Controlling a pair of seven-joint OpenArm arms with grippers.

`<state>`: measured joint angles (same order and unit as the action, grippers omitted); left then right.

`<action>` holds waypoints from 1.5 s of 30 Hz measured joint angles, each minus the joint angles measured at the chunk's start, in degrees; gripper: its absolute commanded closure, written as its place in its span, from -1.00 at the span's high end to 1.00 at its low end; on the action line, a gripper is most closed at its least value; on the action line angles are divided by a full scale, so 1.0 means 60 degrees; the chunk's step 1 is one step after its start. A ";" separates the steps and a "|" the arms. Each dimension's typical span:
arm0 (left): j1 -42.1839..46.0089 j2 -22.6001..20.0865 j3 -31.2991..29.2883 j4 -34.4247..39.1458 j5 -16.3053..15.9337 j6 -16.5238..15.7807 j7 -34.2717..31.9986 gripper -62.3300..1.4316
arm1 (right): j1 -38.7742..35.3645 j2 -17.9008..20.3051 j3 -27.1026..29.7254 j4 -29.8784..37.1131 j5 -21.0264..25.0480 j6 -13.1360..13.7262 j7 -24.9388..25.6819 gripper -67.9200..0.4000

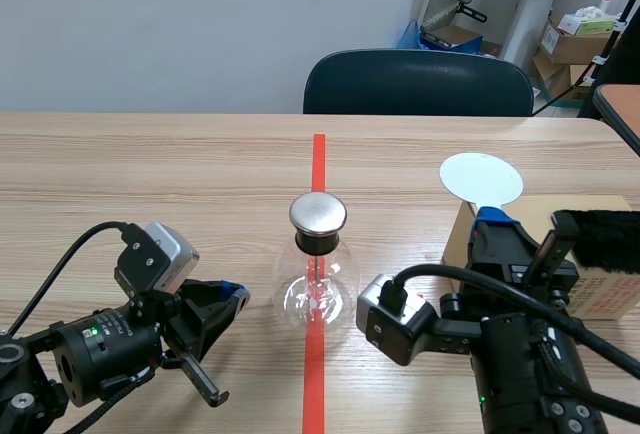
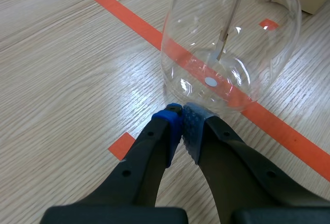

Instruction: Do the electroscope experiment

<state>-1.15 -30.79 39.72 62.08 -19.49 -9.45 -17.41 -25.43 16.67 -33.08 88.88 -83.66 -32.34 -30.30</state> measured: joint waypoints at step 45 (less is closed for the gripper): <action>0.0033 -0.0175 0.0000 0.0087 0.0226 -0.0401 -0.0011 -0.87 | -0.1661 -0.0193 0.3799 0.0109 0.2149 -0.1537 0.6721 -0.96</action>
<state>-0.95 -31.83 39.72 62.61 -18.13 -11.86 -17.47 -35.40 15.51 -10.28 89.54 -70.76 -41.56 10.02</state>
